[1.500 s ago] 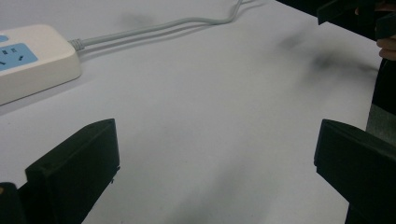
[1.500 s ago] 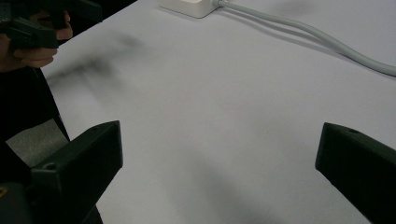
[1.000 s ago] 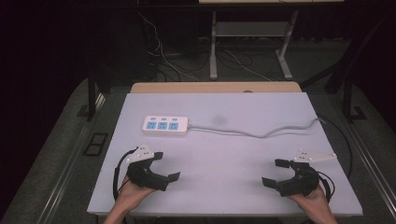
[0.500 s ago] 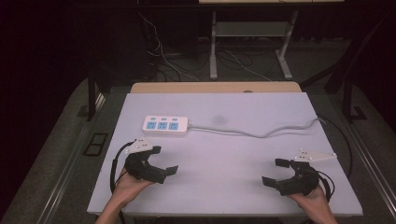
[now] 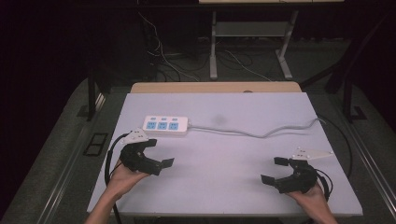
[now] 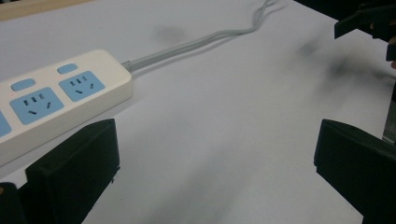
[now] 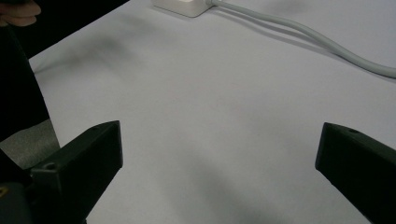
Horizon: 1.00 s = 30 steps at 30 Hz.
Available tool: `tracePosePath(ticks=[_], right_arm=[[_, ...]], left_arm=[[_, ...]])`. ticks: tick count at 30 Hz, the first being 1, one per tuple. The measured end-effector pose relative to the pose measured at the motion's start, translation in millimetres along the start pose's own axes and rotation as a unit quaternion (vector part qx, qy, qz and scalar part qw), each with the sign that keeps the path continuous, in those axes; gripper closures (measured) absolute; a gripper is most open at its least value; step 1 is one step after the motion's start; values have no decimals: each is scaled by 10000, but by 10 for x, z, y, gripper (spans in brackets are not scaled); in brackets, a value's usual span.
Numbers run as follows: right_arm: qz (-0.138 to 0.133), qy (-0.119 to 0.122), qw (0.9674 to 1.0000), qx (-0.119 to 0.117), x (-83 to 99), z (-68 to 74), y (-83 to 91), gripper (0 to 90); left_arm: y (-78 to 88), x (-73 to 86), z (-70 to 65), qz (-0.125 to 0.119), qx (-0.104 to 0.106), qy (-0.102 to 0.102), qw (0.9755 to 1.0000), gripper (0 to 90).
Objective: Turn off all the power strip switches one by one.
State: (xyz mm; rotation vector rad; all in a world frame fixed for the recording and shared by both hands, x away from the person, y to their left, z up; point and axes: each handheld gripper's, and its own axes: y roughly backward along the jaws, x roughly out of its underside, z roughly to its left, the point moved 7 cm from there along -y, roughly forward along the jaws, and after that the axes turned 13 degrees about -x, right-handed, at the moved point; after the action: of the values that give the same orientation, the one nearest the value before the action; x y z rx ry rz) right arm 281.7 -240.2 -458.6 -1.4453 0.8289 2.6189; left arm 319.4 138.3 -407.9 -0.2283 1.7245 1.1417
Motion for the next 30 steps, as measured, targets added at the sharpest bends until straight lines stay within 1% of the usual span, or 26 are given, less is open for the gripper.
tracePosePath(ticks=[1,5,7,9,13,16,17,18,22,24,26,28,30], right_arm=[[6,-3,10000,18,2,-7,-4,5],[44,-38,10000,25,13,-16,-18,5],[46,-47,10000,26,17,-18,-23,5],[44,-43,10000,28,17,-20,-22,5],[34,-46,10000,30,15,-24,-19,5],[45,-41,10000,26,17,-21,-23,5],[48,-39,10000,25,18,-20,-24,5],[51,-38,10000,27,18,-20,-24,5],[51,-36,10000,34,19,-24,-26,5],[55,-33,10000,38,19,-25,-27,5],[65,-17,10000,36,21,-27,-32,5],[87,-11,10000,31,24,-25,-37,5],[93,-18,10000,22,27,-19,-38,5]], left_arm=[[-1,-18,13,31,-11,-35,10000,0],[2,-59,39,56,-20,-39,10000,0],[6,-75,62,110,-49,-103,9999,0],[7,-83,67,120,-57,-102,9999,0],[18,-140,131,186,-128,-178,9996,0],[19,-169,186,216,-174,-183,9994,0],[19,-169,186,216,-174,-183,9994,0],[22,-195,229,222,-207,-184,9994,0],[33,-248,328,284,-293,-216,9989,0],[30,-275,372,286,-321,-201,9989,0],[15,-294,413,306,-332,-182,9988,0],[5,-298,438,344,-350,-217,9986,0],[-23,-323,508,388,-393,-207,9983,0]])
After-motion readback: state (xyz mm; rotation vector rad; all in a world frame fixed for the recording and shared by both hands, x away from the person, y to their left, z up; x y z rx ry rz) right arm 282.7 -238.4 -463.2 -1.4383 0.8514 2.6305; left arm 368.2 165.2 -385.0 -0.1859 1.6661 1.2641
